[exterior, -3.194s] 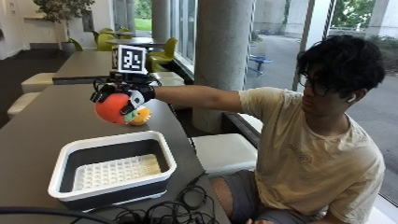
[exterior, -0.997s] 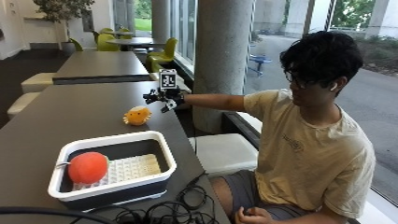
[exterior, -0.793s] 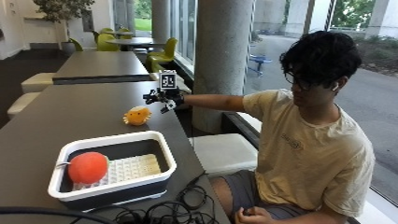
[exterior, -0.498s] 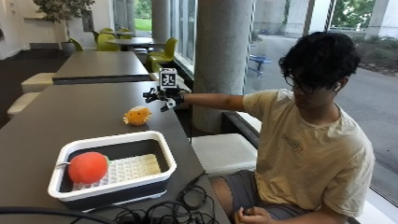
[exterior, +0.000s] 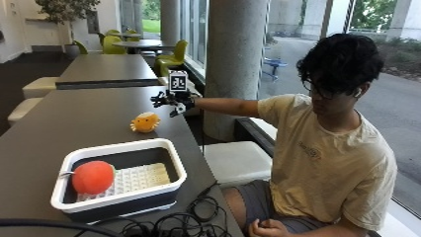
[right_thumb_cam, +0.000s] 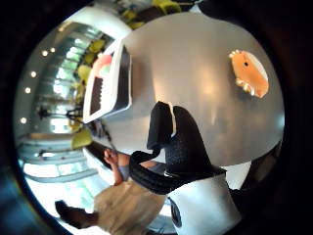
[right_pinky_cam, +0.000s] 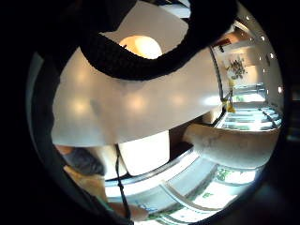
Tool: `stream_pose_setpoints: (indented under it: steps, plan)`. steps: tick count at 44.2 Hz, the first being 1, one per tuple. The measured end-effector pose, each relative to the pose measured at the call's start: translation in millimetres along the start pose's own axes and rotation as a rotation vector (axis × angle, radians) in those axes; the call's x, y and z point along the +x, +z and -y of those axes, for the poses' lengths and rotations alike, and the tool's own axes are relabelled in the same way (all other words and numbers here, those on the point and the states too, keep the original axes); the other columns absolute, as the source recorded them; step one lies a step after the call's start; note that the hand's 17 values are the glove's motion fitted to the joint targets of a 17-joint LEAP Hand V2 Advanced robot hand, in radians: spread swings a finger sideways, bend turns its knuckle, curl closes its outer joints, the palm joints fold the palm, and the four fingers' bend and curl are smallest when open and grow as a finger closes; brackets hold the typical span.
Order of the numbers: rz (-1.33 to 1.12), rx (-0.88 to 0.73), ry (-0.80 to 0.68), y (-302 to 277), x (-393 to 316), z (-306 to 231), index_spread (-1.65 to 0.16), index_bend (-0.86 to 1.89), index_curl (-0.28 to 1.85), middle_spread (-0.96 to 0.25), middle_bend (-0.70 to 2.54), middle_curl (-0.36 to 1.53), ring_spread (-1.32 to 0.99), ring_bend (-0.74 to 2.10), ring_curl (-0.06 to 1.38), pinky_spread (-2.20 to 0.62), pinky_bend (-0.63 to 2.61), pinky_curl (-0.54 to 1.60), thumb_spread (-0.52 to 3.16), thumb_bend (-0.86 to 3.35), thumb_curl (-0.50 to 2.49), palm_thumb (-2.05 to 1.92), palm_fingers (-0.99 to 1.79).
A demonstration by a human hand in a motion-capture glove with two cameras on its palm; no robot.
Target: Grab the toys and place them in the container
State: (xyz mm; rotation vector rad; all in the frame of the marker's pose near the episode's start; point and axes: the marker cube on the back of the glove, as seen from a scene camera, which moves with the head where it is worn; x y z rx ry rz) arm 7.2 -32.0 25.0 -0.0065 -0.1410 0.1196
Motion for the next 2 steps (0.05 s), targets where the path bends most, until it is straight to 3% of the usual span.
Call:
stream_pose_setpoints:
  steps: [2]
  plan:
    - [0.004, 0.006, -0.017, -0.3, -0.9, 1.1, -0.30, 0.18, 0.39, -0.03, 0.11, 0.17, -0.03, 0.17, 0.25, 0.02, 0.86, 0.34, 1.40, -0.02, 0.27, -0.01, -0.15]
